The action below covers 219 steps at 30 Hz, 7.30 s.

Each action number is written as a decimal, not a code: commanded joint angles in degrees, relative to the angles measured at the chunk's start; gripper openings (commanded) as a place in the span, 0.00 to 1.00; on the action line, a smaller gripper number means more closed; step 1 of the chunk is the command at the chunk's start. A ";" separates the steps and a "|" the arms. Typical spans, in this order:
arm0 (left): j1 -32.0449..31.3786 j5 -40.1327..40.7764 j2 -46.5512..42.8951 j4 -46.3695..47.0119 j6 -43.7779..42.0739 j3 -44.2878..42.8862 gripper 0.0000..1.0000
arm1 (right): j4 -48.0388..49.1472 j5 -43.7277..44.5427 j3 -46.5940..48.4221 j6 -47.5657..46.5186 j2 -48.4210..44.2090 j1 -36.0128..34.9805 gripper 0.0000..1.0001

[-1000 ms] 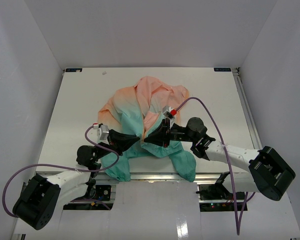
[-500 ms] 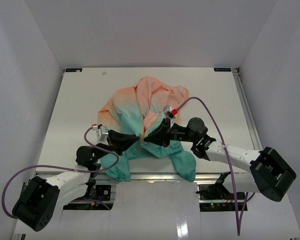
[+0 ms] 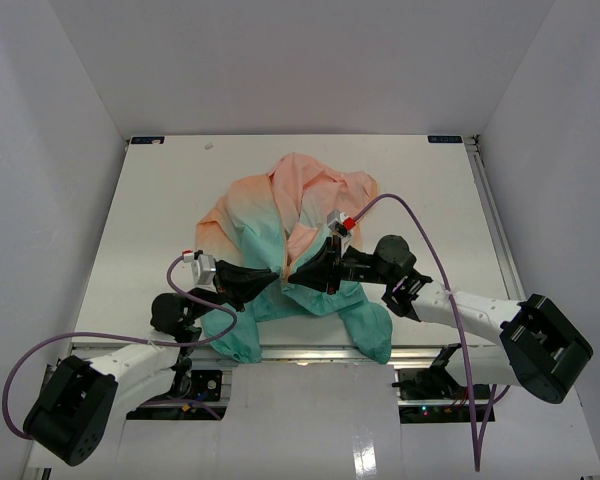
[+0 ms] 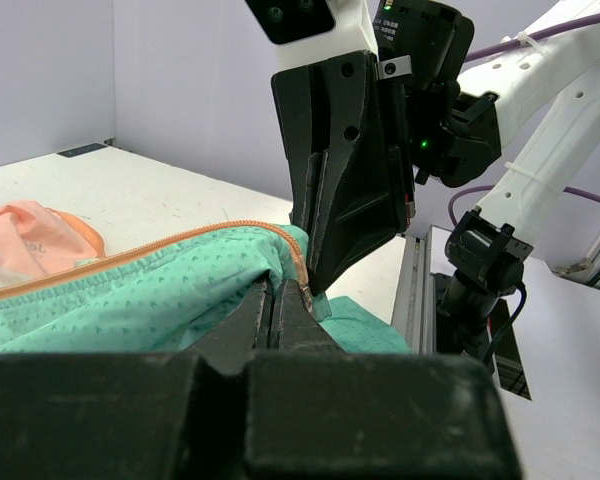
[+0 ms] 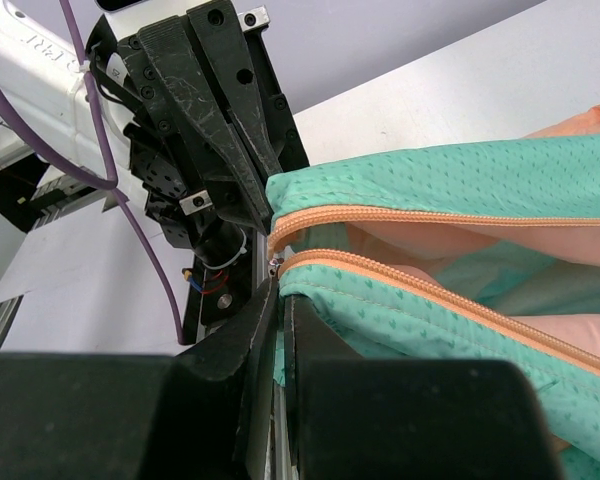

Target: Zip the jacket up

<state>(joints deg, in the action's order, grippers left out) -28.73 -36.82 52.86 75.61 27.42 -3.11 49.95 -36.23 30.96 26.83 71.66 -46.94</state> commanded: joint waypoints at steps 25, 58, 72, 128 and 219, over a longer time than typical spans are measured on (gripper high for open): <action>-0.37 -1.68 -2.49 28.71 -2.85 5.80 0.00 | 7.59 -3.40 -0.46 4.08 -0.03 0.92 0.08; -0.62 -11.97 0.63 28.79 0.51 3.41 0.00 | 4.52 -8.84 1.97 7.11 -1.27 5.82 0.08; -0.64 -14.78 1.32 26.10 -0.17 3.17 0.00 | -2.30 -8.36 4.39 4.62 -2.66 6.67 0.08; -0.62 -23.80 8.99 19.24 2.29 -3.28 0.00 | -8.38 -4.55 9.87 3.87 -3.18 11.68 0.08; -0.71 -5.69 0.72 -31.17 1.61 -10.83 0.00 | -25.19 68.81 3.93 -54.16 -10.49 -35.62 0.47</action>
<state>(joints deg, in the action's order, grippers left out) -29.14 -43.21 54.59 44.32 29.71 -12.60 21.31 30.82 32.13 -26.25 60.87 -81.89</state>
